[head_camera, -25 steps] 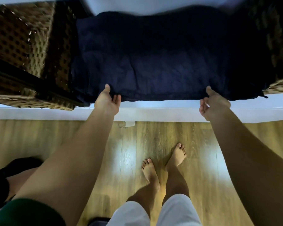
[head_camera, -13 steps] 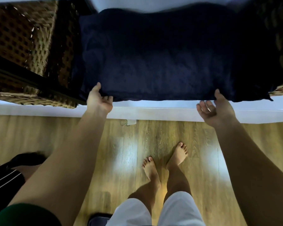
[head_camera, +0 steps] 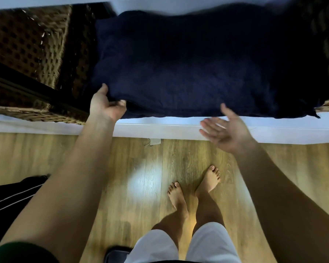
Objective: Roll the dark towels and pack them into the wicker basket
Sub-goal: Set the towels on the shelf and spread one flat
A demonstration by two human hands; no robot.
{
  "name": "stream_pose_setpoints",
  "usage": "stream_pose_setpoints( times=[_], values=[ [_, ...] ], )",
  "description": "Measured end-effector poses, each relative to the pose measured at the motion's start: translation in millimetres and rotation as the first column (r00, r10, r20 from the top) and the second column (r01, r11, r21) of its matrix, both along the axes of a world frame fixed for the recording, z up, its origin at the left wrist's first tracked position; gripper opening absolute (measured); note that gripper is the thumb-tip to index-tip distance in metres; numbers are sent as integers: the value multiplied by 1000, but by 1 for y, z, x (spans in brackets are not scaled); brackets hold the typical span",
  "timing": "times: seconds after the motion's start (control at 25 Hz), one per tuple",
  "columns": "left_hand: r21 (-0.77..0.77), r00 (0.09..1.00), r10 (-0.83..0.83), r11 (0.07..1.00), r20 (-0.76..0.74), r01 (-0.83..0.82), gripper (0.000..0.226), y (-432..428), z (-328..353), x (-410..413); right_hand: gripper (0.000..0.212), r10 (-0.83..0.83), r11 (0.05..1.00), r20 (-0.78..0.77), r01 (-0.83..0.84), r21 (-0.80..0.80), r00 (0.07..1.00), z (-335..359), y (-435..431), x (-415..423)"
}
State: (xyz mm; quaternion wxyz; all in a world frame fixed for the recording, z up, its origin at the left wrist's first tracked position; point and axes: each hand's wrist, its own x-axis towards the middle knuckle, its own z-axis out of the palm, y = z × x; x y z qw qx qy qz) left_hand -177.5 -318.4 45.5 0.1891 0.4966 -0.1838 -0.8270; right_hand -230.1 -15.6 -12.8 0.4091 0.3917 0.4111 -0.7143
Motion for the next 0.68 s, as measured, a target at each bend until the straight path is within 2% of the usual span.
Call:
stream_pose_setpoints(
  times=[0.08,0.12,0.16,0.28,0.36,0.4,0.48,0.56,0.6,0.68],
  values=[
    [-31,999,28,999,-40,-29,26,-10,9,-5,68,130,977,-18,-131,-170,991,4,-34,10],
    [-47,997,49,998,-68,-52,29,-15,15,-7,68,124,965,-40,-130,-227,992,8,-49,11],
    [-51,994,57,997,-88,-62,32,-19,20,-8,64,50,967,-55,-62,-246,997,13,-61,8],
    [-79,997,39,996,-63,-44,33,-24,18,-4,45,-316,926,-48,297,-234,948,18,-63,-17],
    [-56,1000,0,998,-29,-1,36,-22,7,2,37,-467,879,-77,452,-151,881,20,-36,-37],
    [-45,999,-29,999,-16,28,39,-20,3,5,34,-476,879,-94,472,-64,874,20,-20,-46],
    [-14,993,-115,993,6,115,45,-18,-6,8,26,-468,880,-170,475,2,867,26,9,-62],
    [19,988,-157,987,2,156,48,-15,-16,9,23,-457,880,-325,474,-32,828,38,27,-69],
    [8,990,-142,990,-10,142,48,-17,-21,10,27,-451,886,-355,458,-69,819,41,33,-68],
    [-4,990,-138,990,-5,138,45,-19,-30,14,35,-490,862,-316,505,-41,812,36,51,-63]
  ],
)
